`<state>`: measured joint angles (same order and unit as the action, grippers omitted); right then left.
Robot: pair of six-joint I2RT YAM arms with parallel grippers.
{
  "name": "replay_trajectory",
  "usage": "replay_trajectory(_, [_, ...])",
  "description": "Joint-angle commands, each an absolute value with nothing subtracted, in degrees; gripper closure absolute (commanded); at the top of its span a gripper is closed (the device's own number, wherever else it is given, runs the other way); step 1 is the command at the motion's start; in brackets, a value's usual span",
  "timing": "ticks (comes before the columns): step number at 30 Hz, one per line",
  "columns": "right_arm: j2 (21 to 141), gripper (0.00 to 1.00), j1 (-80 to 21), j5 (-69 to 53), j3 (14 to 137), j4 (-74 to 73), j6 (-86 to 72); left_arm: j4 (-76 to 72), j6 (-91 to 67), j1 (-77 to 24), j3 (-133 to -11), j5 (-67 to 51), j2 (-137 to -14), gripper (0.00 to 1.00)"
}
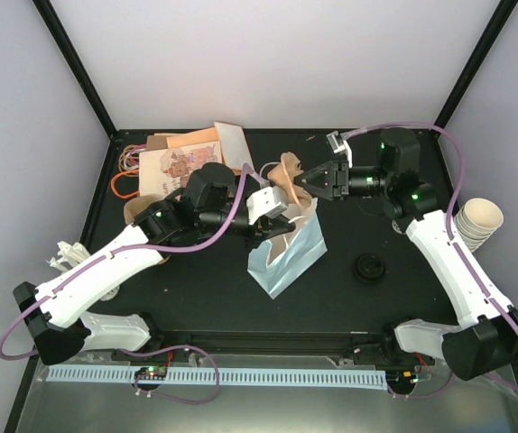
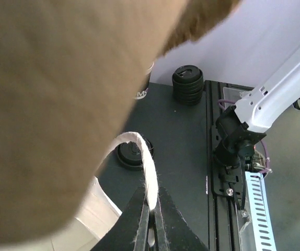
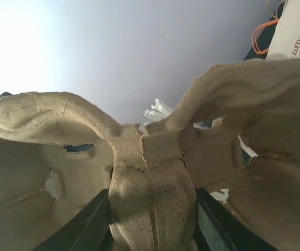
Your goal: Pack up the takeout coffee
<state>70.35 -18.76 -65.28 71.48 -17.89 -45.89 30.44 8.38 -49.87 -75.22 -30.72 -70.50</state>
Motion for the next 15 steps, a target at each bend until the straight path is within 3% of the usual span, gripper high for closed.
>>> replay_trajectory(1, [68.61, 0.60, -19.30, -66.45, 71.02, -20.95, -43.02, 29.53, 9.23, -50.58, -75.93, -30.06, -70.58, 0.98])
replay_trajectory(15, [68.03, 0.60, -19.25, -64.01, 71.22, -29.24, -36.98, 29.47, 9.43, -51.49, -75.68, -29.77, -70.54, 0.98])
